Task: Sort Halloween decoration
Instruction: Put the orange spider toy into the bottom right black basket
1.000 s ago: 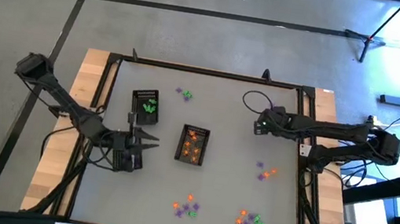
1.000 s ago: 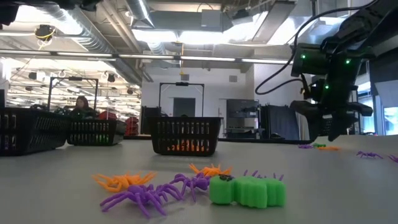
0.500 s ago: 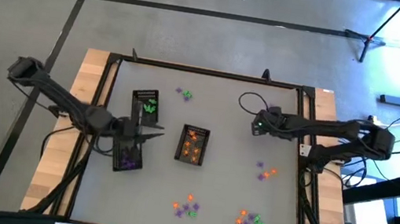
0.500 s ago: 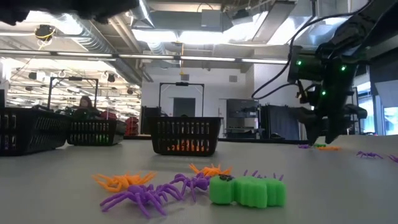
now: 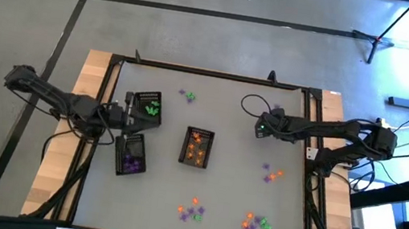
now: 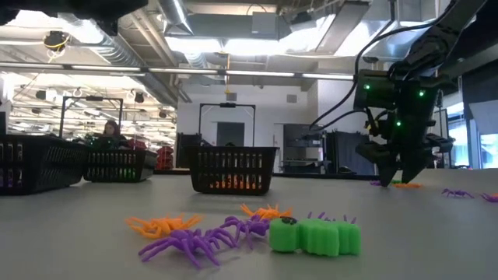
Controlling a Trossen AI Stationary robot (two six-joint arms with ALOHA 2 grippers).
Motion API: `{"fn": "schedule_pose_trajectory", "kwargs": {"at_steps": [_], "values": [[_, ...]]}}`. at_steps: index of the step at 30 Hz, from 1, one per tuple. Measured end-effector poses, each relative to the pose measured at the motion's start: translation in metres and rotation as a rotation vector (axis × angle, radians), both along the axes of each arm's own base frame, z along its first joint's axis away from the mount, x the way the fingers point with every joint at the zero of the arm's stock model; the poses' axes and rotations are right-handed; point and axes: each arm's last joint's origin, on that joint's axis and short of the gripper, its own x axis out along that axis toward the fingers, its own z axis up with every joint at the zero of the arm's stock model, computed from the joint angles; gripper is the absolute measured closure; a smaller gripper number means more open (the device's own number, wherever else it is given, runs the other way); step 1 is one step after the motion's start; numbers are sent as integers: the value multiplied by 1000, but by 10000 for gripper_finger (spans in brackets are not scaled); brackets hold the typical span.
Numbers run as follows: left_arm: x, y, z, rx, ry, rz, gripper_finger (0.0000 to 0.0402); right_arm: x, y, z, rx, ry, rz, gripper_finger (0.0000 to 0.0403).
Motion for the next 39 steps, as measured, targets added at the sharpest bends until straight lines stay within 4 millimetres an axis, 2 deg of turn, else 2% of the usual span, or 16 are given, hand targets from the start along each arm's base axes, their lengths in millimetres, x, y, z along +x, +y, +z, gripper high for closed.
{"fn": "schedule_pose_trajectory", "kwargs": {"at_steps": [8, 13, 18, 39], "values": [[0, 0, -2, 1, 17, -7, 334, 0, 1, 0, 55, -20, 8, 157], [0, -1, -2, -69, 8, -29, 334, -2, 4, 5, 110, -58, 22, 167], [0, -1, -3, -142, 19, -29, 334, -3, 6, 13, 140, -113, 41, 202], [0, -1, -3, -109, 20, -24, 334, -5, 8, 19, 157, -122, 117, 338]]}}
